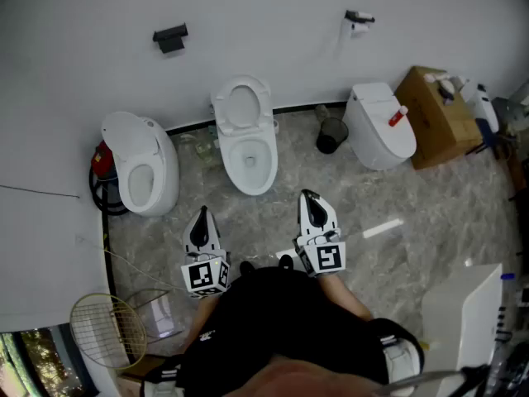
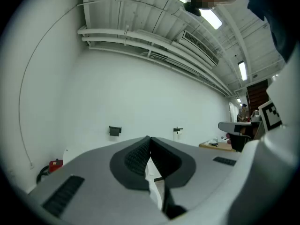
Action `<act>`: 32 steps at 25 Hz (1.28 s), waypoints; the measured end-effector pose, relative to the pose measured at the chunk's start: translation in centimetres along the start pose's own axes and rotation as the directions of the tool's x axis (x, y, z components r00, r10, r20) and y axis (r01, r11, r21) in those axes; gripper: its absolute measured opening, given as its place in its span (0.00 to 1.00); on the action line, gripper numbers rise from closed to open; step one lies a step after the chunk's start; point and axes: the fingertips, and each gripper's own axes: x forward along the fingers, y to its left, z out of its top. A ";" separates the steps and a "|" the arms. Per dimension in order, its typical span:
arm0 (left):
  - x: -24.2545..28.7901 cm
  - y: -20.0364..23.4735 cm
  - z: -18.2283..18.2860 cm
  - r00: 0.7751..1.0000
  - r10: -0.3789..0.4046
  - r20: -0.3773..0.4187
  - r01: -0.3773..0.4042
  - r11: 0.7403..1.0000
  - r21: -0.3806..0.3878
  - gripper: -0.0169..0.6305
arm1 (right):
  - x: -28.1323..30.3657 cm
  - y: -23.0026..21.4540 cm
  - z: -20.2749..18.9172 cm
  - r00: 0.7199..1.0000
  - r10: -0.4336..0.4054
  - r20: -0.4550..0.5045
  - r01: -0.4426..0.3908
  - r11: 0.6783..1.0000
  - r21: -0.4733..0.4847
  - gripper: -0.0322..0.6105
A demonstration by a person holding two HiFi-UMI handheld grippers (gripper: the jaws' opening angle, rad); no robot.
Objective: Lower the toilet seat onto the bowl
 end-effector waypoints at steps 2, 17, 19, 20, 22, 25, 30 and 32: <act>0.2 0.0 0.1 1.000 0.001 0.002 -0.001 1.000 0.002 0.04 | 0.2 0.0 0.1 1.000 0.001 0.005 -0.001 1.000 0.000 0.06; 0.4 0.1 -0.2 1.000 0.001 -0.005 0.000 1.000 0.007 0.04 | 0.3 0.0 -0.6 1.000 0.002 -0.021 -0.002 1.000 0.005 0.06; 0.4 0.0 -0.3 1.000 0.003 -0.007 -0.003 1.000 0.013 0.04 | 0.3 -0.1 -0.7 1.000 0.003 -0.025 -0.003 1.000 -0.002 0.06; 0.4 0.0 -0.4 1.000 0.004 -0.008 -0.004 1.000 0.016 0.04 | 0.3 -0.1 -0.8 1.000 0.002 -0.027 -0.002 1.000 -0.006 0.07; 0.5 0.1 -0.4 1.000 0.008 -0.009 -0.008 1.000 0.025 0.04 | 0.4 -0.2 -0.9 1.000 -0.002 -0.027 0.002 1.000 -0.013 0.07; 0.4 0.3 -0.5 1.000 0.019 -0.013 -0.019 0.999 0.037 0.04 | 0.3 -0.3 -1.0 0.999 -0.011 -0.032 0.011 1.000 -0.018 0.07; 0.5 0.2 -0.4 1.000 0.020 -0.007 -0.020 0.999 0.050 0.04 | 0.2 -0.4 -1.1 0.999 -0.011 -0.036 0.010 1.000 -0.026 0.07; 0.7 0.1 -0.3 1.000 0.017 -0.006 -0.017 0.998 0.053 0.05 | 0.3 -0.4 -1.1 0.999 -0.010 -0.037 0.009 1.000 -0.029 0.07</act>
